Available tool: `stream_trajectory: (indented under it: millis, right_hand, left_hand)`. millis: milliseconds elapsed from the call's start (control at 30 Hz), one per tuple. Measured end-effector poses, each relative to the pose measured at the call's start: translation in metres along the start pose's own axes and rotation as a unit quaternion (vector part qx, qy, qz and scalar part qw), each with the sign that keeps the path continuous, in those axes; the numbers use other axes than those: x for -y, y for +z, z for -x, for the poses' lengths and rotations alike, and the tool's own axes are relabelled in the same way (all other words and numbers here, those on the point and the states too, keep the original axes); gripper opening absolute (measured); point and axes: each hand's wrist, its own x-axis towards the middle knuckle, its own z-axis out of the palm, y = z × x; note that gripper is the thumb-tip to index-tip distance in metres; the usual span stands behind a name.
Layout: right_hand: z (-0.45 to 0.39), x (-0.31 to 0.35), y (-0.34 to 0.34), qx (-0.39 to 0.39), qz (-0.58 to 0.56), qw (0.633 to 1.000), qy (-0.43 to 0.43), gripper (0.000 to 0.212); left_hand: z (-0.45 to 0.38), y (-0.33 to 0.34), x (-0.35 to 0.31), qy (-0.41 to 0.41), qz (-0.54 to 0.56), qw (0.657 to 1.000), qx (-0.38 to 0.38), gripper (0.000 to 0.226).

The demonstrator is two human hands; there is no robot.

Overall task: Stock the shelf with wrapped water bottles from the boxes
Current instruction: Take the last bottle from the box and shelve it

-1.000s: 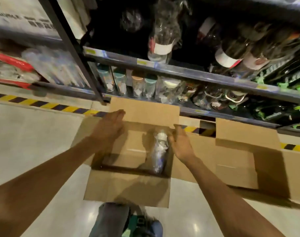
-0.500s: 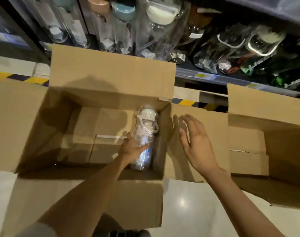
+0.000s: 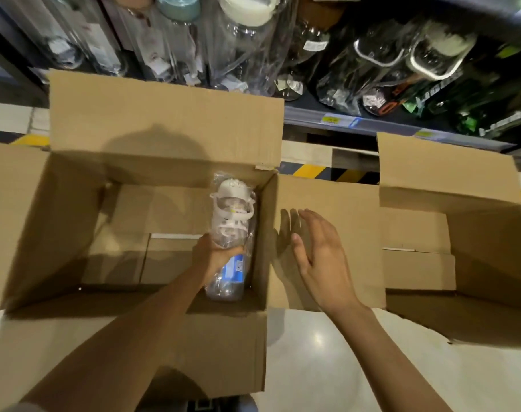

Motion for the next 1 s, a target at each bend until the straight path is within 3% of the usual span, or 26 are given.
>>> stream_trajectory:
  millis: [233,333,400,500,600,733,1000]
  right_hand:
    - [0.025,0.083,-0.042,0.067,-0.144,0.983,0.092,0.042]
    - [0.038,0.132,-0.087,0.084,-0.225,0.964,0.114,0.039]
    - [0.048,0.163,-0.128,0.07,-0.288,0.949,0.11,0.025]
    - [0.07,0.203,-0.2,0.054,-0.333,0.936,0.102,0.025]
    - [0.091,0.238,-0.28,0.036,-0.334,0.939,0.075,0.04]
    - [0.118,0.276,-0.394,-0.005,-0.304,0.953,0.006,0.047]
    - [0.153,0.332,-0.614,-0.139,-0.096,0.971,-0.172,0.065]
  left_hand:
    - [0.123,-0.084,-0.065,0.048,0.079,0.994,0.062,0.048]
    - [0.191,-0.115,-0.106,0.072,0.173,0.978,0.088,0.052]
    - [0.235,-0.134,-0.134,0.086,0.201,0.971,0.093,0.067]
    - [0.305,-0.166,-0.182,0.121,0.224,0.958,0.132,0.083]
    - [0.386,-0.197,-0.232,0.174,0.206,0.954,0.133,0.053]
    - [0.481,-0.228,-0.292,0.252,0.196,0.941,0.112,0.044]
    - [0.613,-0.277,-0.418,0.37,0.161,0.912,0.074,0.064]
